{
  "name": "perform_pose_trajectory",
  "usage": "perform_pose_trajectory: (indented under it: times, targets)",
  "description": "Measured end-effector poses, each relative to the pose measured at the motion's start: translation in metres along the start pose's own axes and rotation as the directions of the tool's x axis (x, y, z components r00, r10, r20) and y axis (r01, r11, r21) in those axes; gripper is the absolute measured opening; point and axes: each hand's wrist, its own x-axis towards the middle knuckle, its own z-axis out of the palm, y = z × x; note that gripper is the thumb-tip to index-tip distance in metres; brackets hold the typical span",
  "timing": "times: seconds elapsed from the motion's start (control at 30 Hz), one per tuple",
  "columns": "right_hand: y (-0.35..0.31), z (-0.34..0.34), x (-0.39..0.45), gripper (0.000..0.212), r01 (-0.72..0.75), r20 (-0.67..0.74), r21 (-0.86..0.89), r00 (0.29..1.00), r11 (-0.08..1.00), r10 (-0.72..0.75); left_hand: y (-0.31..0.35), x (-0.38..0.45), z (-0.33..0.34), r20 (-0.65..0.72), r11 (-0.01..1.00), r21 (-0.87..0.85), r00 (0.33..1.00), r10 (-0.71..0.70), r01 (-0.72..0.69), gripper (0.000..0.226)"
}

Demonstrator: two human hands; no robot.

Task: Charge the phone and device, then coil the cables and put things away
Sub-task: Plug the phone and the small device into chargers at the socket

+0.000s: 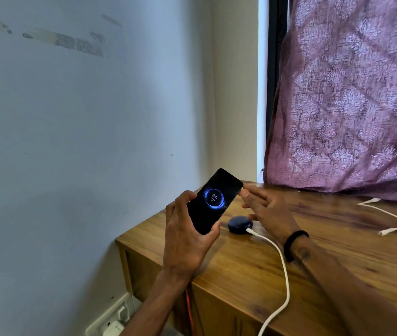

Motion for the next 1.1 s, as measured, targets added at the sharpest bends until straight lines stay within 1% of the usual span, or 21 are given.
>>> perform_pose_trajectory:
  times: [0.17, 0.27, 0.33, 0.43, 0.57, 0.63, 0.7, 0.77, 0.9, 1.1]
  targets:
    - [0.002, 0.006, 0.0, 0.047, -0.02, 0.032, -0.042, 0.999, 0.999, 0.021, -0.004, 0.001, 0.001, -0.009, 0.999, -0.019, 0.999, -0.037, 0.037, 0.089]
    - [0.003, 0.006, 0.001, 0.041, -0.022, 0.056, -0.132, 0.998, 0.991, 0.03, -0.004, -0.001, 0.002, 0.008, 0.997, -0.008, 0.997, -0.076, 0.076, 0.089]
    - [0.004, 0.004, 0.003, 0.04, -0.053, 0.055, -0.181, 0.996, 0.982, 0.063, -0.005, -0.001, 0.003, 0.018, 0.995, 0.011, 0.995, -0.1, 0.1, 0.087]
    - [0.007, 0.0, 0.004, 0.037, -0.088, 0.018, -0.259, 0.995, 0.962, 0.096, -0.008, 0.0, 0.003, 0.02, 0.989, 0.022, 0.989, -0.147, 0.147, 0.085]
    - [0.013, -0.008, 0.003, 0.018, -0.129, -0.047, -0.413, 0.992, 0.901, 0.121, -0.015, 0.0, 0.006, -0.008, 0.975, 0.029, 0.976, -0.218, 0.218, 0.084]
    - [0.016, -0.012, 0.005, 0.018, -0.16, -0.066, -0.456, 0.987, 0.875, 0.146, -0.021, 0.0, 0.007, -0.017, 0.961, 0.032, 0.961, -0.275, 0.275, 0.085]
    - [0.017, -0.013, 0.005, 0.015, -0.174, -0.067, -0.478, 0.984, 0.861, 0.162, -0.026, 0.001, 0.008, -0.017, 0.947, 0.03, 0.947, -0.32, 0.321, 0.086]
    - [0.018, -0.014, 0.004, 0.011, -0.178, -0.05, -0.493, 0.983, 0.852, 0.176, -0.028, 0.0, 0.009, -0.006, 0.94, 0.035, 0.941, -0.338, 0.338, 0.086]
    - [0.017, -0.012, 0.002, 0.01, -0.159, -0.015, -0.513, 0.984, 0.843, 0.177, -0.032, 0.0, 0.011, 0.011, 0.928, 0.05, 0.929, -0.369, 0.368, 0.086]
    - [0.016, -0.008, -0.002, 0.005, -0.219, -0.065, -0.455, 0.975, 0.863, 0.213, -0.033, 0.0, 0.011, 0.033, 0.916, 0.103, 0.919, -0.394, 0.389, 0.09]
